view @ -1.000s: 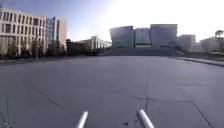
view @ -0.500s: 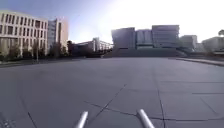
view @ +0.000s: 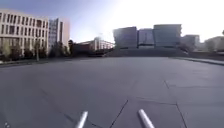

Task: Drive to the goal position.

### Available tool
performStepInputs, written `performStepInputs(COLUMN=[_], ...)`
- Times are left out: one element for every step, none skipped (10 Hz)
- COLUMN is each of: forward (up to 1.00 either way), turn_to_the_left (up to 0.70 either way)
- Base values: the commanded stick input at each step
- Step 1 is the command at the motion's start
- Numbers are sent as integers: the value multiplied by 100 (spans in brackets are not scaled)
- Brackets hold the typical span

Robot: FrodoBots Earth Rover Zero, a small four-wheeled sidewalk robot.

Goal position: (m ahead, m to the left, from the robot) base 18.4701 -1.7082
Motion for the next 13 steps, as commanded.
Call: performStepInputs(forward=[100,100,100,100,100,100,100,100,100,100,100,100,100], turn_to_the_left=[-9,-27,-27,-27,-27,-27,-27,-13,0,0,0,0,0])
